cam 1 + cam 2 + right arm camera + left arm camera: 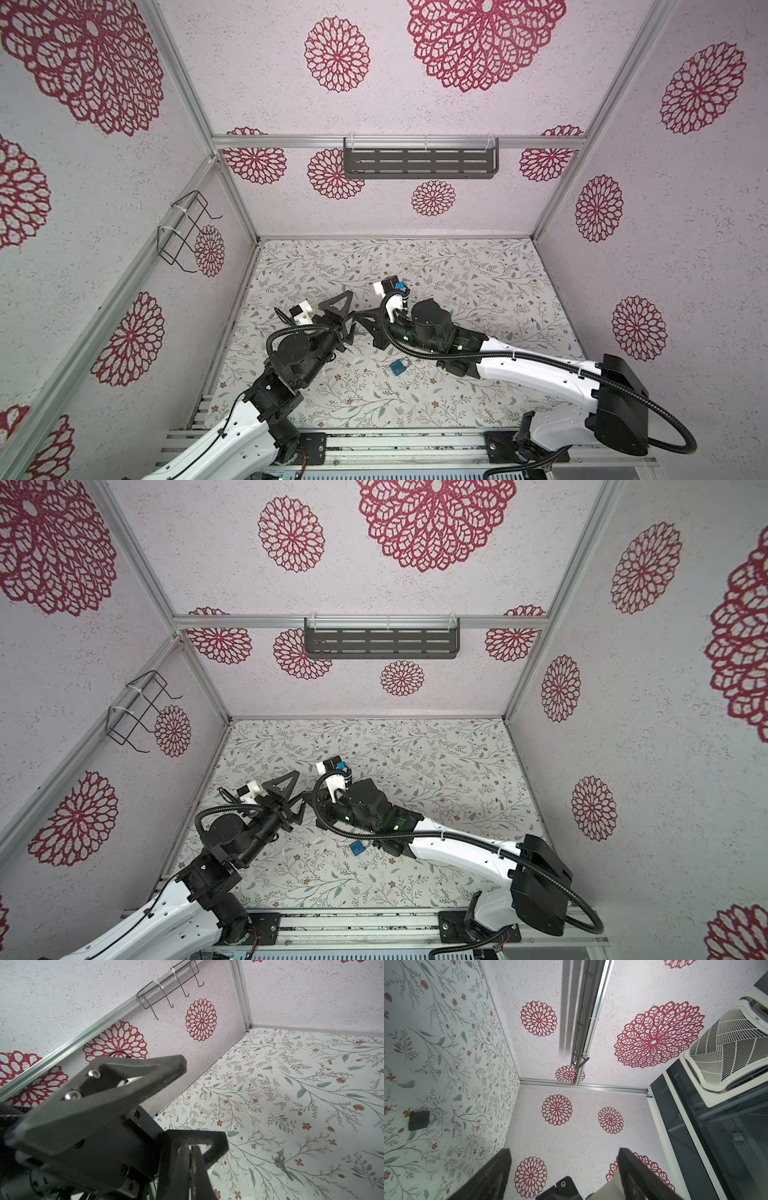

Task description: Unlock with the key

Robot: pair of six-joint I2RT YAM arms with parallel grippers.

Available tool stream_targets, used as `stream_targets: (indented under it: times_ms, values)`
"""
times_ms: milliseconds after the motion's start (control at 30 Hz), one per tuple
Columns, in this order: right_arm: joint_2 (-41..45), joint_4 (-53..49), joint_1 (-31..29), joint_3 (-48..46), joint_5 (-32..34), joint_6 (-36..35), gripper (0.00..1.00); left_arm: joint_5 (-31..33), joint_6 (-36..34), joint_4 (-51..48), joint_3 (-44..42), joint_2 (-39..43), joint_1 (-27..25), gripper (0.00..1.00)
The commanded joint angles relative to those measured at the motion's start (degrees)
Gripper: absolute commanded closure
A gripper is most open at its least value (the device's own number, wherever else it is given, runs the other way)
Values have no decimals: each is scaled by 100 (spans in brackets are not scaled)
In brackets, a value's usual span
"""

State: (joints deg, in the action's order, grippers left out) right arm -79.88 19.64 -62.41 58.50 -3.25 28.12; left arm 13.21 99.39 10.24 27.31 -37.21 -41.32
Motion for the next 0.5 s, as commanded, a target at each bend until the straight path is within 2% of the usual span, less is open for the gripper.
stream_targets:
  times_ms: [0, 467]
  values:
    - [349, 287, 35, 22, 54, 9, 100, 151, 23, -98, -35, 78, -43, 21]
    - [288, 286, 45, 83, -84, -99, 100, 103, -17, -153, 29, 45, -59, 52]
